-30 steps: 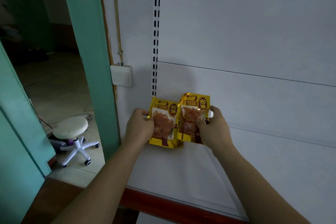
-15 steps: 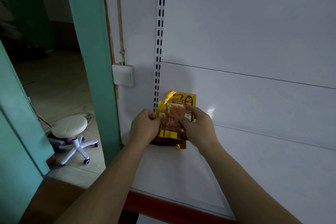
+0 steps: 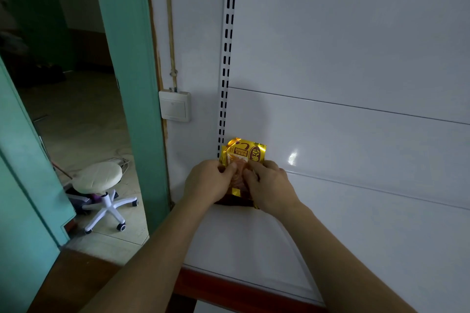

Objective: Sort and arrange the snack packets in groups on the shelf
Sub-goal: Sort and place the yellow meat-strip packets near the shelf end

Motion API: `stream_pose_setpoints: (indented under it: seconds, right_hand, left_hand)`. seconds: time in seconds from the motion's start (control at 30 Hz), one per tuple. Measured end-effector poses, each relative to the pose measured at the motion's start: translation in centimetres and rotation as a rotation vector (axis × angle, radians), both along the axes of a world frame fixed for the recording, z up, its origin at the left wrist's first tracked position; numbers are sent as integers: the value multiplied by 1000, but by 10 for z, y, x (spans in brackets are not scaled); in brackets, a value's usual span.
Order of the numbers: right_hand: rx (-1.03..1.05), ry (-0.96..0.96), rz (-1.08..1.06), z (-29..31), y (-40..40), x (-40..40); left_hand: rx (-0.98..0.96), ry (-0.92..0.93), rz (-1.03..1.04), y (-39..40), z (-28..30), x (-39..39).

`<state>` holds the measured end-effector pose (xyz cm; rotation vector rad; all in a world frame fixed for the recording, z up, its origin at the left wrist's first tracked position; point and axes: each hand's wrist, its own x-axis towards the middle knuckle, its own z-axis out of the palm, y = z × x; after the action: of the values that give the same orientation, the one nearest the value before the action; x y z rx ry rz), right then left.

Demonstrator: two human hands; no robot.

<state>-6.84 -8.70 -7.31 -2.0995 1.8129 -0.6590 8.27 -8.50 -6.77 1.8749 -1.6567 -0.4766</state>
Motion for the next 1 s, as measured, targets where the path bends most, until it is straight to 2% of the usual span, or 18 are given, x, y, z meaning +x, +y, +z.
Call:
stream_pose_setpoints:
  seconds: [0.2,0.4,0.73,0.9,1.0]
  right_hand:
    - [-2,-28,-32,2,2,-8]
    - [16,-71,-46,10,12,-16]
    - [-70,-65,-36,20,43,-23]
    - [-115,38,-76,26,62,-34]
    - [-186,182,-125,28,76,-46]
  left_hand:
    - [22,38,-43,-1,7,-7]
    - [-18,54,2,9,11,-7]
    - [-35,63,-10,29,10,-4]
    - [-167,-16,-28,39,15,-10]
    - [-270,-66,-106,52,25,-30]
